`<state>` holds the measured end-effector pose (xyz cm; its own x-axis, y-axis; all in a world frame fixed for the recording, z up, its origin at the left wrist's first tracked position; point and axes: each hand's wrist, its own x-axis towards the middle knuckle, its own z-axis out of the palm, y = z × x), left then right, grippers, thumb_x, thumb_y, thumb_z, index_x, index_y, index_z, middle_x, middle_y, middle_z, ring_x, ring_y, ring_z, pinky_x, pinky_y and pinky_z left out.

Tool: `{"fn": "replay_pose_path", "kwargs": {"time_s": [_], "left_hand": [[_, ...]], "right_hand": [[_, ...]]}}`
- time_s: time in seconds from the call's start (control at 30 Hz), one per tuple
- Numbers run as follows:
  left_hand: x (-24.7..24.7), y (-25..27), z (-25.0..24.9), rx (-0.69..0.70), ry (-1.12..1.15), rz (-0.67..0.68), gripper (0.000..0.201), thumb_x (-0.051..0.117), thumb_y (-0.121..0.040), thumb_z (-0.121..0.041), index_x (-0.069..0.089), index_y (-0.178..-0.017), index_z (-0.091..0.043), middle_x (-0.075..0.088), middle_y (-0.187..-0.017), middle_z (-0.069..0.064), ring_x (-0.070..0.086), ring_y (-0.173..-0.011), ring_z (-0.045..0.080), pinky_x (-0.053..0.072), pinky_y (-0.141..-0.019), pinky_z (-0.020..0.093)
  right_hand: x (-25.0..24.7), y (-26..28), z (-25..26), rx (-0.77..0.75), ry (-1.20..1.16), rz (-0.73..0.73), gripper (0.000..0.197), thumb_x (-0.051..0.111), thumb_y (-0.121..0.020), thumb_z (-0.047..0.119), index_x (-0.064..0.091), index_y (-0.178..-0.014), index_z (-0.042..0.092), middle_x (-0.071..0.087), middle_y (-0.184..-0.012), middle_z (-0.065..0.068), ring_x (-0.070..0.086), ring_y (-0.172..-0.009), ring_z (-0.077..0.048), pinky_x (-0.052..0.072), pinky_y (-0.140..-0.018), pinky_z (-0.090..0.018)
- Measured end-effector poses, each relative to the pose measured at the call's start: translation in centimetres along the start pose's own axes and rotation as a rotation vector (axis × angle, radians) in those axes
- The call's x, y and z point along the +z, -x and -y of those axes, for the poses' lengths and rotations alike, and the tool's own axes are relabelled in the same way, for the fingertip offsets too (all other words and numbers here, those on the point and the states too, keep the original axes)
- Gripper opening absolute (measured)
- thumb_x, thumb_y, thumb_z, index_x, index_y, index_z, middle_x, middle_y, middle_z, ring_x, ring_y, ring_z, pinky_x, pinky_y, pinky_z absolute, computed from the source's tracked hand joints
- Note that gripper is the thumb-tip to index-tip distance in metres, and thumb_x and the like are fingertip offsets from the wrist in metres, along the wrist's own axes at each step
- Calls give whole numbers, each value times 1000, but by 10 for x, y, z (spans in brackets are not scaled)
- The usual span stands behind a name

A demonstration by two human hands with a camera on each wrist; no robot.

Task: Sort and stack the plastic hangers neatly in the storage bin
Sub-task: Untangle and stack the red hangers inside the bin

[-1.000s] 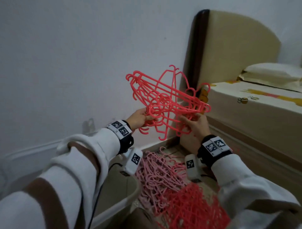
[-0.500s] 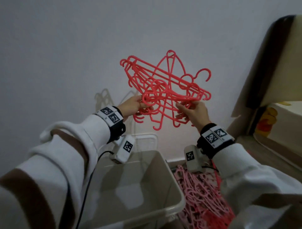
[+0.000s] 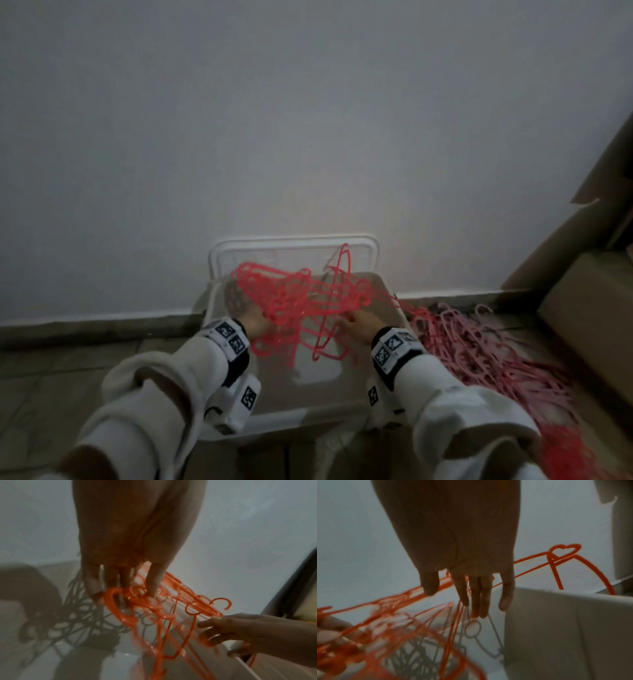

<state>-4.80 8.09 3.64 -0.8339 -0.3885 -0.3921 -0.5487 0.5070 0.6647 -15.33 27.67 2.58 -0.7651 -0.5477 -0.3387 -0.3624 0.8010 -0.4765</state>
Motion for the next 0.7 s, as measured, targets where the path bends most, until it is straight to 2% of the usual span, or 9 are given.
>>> {"fn": "replay_pose_path", "kwargs": {"time_s": [0.1, 0.13, 0.17, 0.23, 0.3, 0.4, 0.5, 0.57, 0.7], "left_hand": [[9, 1, 9, -144, -108, 41, 25, 52, -92, -7, 47, -69, -15, 52, -82, 3, 47, -74, 16, 38, -60, 17], [9, -1, 7, -170, -129, 61, 13, 50, -93, -8, 57, -82, -8, 57, -98, 10, 49, -84, 17, 37, -60, 17], [10, -2, 1, -171, -153, 57, 16, 49, -94, -7, 59, -103, 1, 57, -117, 16, 52, -98, 19, 39, -65, 20], [15, -5, -14, -132, -164, 9, 37, 49, -94, -7, 47, -128, 7, 46, -137, 19, 47, -122, 29, 43, -86, 27], [24, -10, -32, -77, -105, -45, 40, 52, -91, -6, 45, -130, 4, 47, -136, 18, 45, -125, 31, 38, -98, 31], [49, -22, -61, 22, -26, -57, 34, 53, -89, -5, 54, -122, -3, 57, -125, 17, 52, -117, 31, 41, -97, 33], [82, -28, -93, 150, 35, -29, 26, 56, -86, -2, 62, -111, -2, 62, -118, 20, 56, -113, 33, 44, -96, 36], [103, -30, -109, 220, 4, 0, 26, 56, -86, -3, 63, -111, -4, 63, -117, 17, 57, -111, 30, 44, -95, 33], [143, -30, -130, 288, -136, 83, 34, 53, -88, -6, 55, -122, -7, 57, -128, 11, 52, -119, 26, 41, -98, 29]], "right_hand": [[9, 5, -15, 19, 65, 58, 34, 52, -93, 28, 62, -114, 3, 62, -119, -15, 57, -111, -27, 43, -85, -27], [7, 6, -21, 27, 28, 25, 30, 54, -91, 23, 66, -108, 2, 65, -113, -16, 60, -107, -27, 44, -82, -26], [2, 7, -28, 24, -12, -27, 27, 56, -90, 21, 68, -102, 0, 68, -106, -17, 63, -101, -27, 47, -83, -25], [-9, 10, -42, 11, -66, -112, 23, 57, -89, 17, 71, -97, 1, 71, -96, -16, 66, -94, -25, 50, -83, -27], [-22, 12, -58, 5, -80, -209, 19, 58, -87, 15, 70, -96, 4, 72, -92, -14, 67, -91, -25, 52, -82, -31], [-43, 18, -88, 1, -202, -377, 15, 58, -83, 4, 70, -92, 5, 70, -87, -10, 64, -80, -20, 51, -79, -29], [-60, 28, -122, 56, -203, -477, 18, 57, -83, 2, 67, -99, 2, 68, -98, -12, 62, -89, -22, 47, -81, -28], [-63, 33, -146, 122, -217, -443, 23, 57, -85, 3, 62, -107, 2, 66, -108, -13, 61, -99, -26, 48, -89, -33], [-50, 39, -171, 175, -247, -259, 47, 59, -85, 7, 46, -130, 4, 56, -128, -13, 54, -117, -26, 43, -100, -33]]}}
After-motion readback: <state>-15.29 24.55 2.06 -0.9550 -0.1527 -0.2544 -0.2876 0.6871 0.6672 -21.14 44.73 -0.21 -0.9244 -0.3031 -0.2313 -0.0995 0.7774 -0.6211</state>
